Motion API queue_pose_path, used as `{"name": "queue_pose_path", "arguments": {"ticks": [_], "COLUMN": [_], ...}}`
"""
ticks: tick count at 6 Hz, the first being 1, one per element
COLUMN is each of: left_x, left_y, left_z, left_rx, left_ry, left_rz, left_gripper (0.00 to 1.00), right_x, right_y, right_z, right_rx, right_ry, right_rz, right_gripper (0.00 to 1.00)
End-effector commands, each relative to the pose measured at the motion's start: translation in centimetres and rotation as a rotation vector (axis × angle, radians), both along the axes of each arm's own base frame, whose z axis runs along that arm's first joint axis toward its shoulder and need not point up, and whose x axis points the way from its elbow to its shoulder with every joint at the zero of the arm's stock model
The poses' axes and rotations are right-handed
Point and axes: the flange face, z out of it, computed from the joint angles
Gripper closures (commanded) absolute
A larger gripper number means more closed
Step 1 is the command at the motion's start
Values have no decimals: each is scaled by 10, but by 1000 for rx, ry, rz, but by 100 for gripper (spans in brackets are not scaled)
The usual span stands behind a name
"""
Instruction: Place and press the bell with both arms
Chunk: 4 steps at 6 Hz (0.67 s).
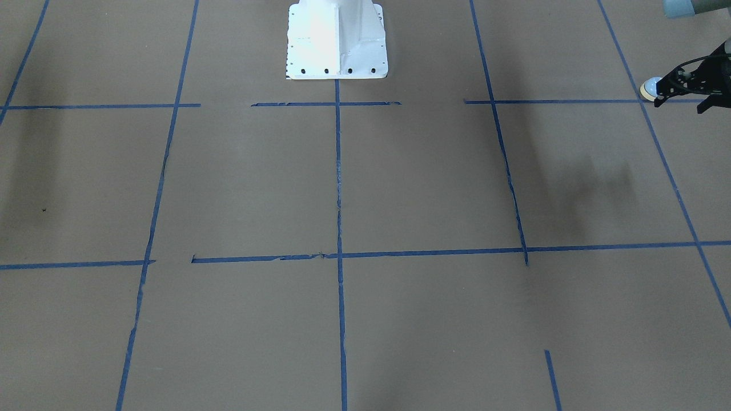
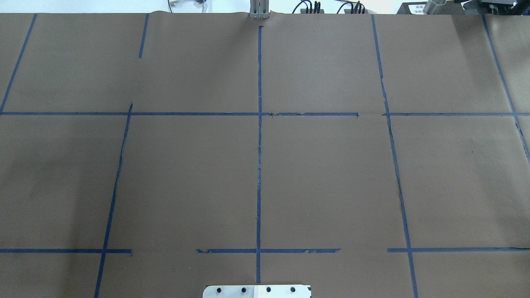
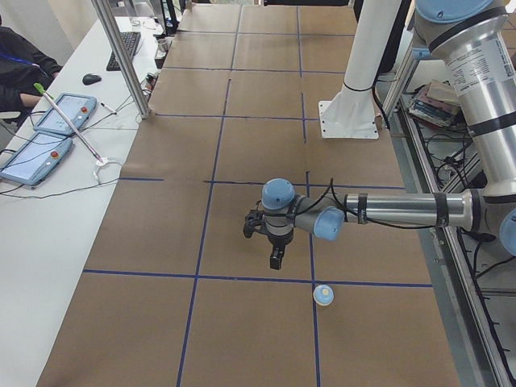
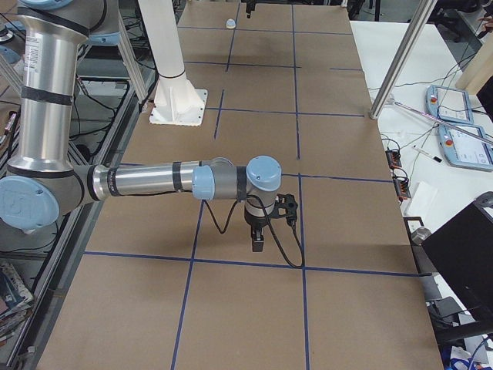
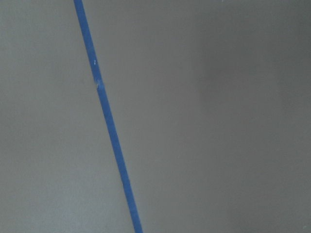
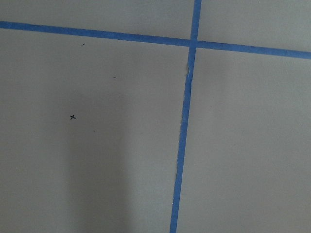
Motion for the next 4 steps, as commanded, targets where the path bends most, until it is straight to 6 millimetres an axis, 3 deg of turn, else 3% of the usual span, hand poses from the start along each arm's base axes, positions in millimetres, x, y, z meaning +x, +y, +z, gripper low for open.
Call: {"name": "queue_pose_path", "arguments": {"ticks": [1,4], "left_x": [15,36], "left_y": [33,53], "left_z": [48,76], "left_rx": [-55,-104], "left_ry": [-31,-65], "left_rz": [90,191], "left_gripper": [0,0], "right_x": [0,0], "right_y": [2,1], "right_z": [2,2], "right_rx": [-7,-4], "right_ry": [1,1], "right_rz": [1,1], "right_gripper": [0,0]}}
